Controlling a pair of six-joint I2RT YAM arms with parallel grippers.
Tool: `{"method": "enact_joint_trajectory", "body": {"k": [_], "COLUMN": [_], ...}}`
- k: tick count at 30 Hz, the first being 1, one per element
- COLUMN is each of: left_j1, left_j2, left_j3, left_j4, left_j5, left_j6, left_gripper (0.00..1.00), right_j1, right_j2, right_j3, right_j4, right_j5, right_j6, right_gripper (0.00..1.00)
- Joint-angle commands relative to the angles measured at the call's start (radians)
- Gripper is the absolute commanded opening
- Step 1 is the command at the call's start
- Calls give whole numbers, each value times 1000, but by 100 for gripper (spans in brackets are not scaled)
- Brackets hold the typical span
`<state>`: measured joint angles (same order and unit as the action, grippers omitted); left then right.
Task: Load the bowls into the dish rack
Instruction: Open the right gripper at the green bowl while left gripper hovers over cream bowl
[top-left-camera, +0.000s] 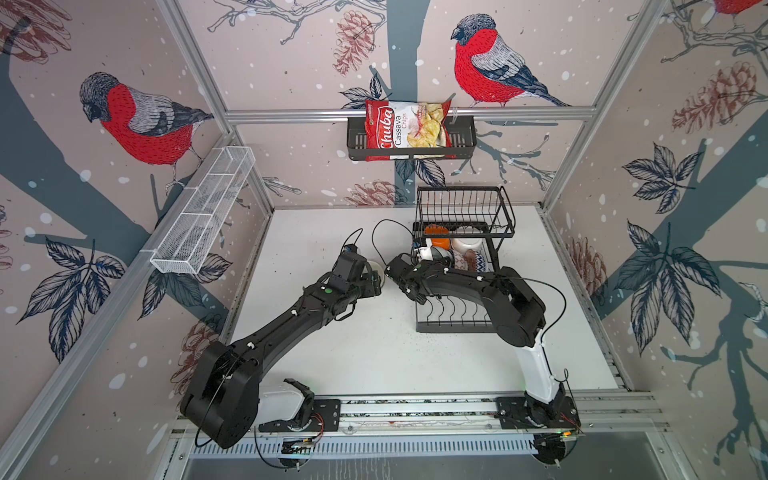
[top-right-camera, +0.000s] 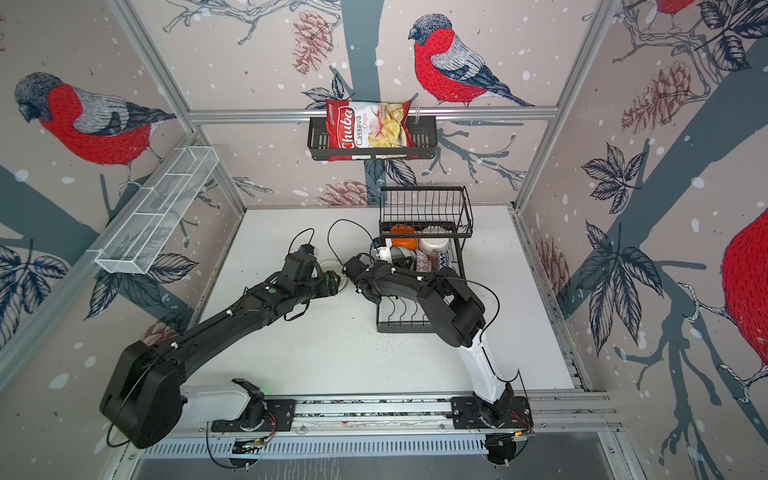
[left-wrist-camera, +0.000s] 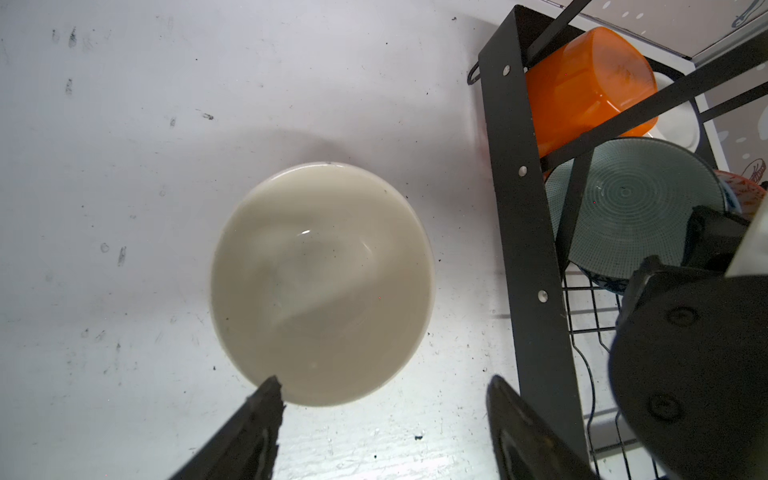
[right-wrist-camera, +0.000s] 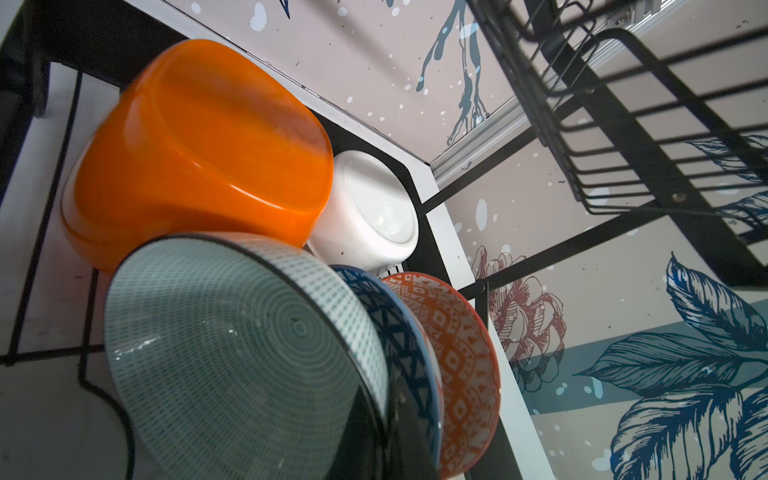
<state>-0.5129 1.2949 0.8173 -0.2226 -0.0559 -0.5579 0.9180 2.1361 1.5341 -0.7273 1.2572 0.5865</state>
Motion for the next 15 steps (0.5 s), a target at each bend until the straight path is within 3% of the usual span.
{"method": "enact_joint_trajectory", "body": {"k": [1, 15], "left_j1": [3, 3], "left_j2": [1, 13], "left_j3": [-2, -3], "left_j4": [12, 10], "left_j5": [-9, -4], "left_j6": [1, 1], "left_gripper": [77, 77], "right_j1": [8, 13], "right_j2": [5, -19], "right_j3": [12, 23], "right_j4": [-23, -32], "right_j5": [-73, -147], "right_j6": [40, 52], "right_gripper": [5, 10]}}
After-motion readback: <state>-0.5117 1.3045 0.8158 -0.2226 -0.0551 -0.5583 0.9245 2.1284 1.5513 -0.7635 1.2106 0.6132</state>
